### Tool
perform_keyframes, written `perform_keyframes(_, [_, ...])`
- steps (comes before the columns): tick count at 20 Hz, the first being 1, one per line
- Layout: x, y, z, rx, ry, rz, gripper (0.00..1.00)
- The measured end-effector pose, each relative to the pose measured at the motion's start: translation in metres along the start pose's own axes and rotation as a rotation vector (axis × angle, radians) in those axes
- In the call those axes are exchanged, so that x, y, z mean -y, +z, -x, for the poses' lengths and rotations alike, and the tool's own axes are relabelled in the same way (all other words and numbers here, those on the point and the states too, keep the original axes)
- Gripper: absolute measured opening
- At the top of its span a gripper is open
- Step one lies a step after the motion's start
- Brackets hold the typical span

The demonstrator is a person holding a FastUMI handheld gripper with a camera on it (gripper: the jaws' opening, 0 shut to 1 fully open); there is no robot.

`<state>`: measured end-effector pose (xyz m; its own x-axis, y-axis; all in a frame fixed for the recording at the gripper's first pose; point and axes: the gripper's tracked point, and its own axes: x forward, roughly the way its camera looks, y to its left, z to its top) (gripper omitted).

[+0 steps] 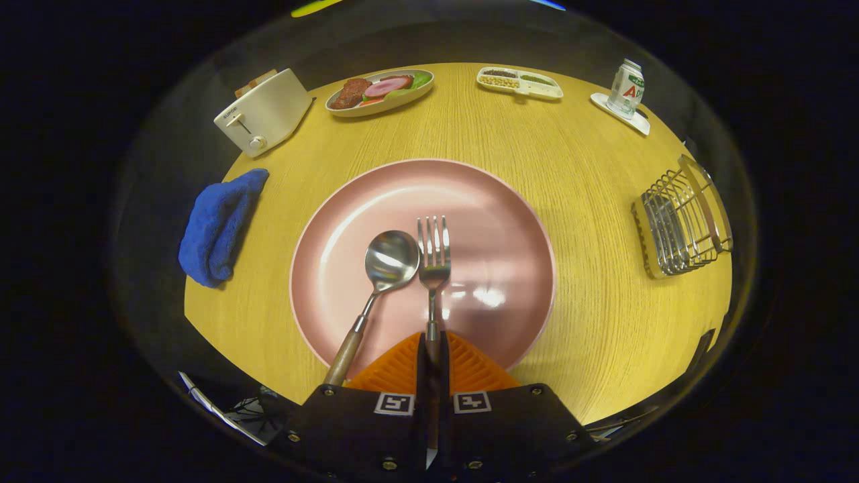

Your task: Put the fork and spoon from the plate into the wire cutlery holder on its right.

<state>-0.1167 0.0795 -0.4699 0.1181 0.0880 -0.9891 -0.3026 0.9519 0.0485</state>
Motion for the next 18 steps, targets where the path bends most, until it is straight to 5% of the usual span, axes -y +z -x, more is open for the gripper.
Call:
perform_keyframes(10, [0.004,0.028,0.031,0.114,0.080,-0.104,0.07])
perform_keyframes(18, [0.071,0.061,0.090,0.304,0.015,-0.280,0.07])
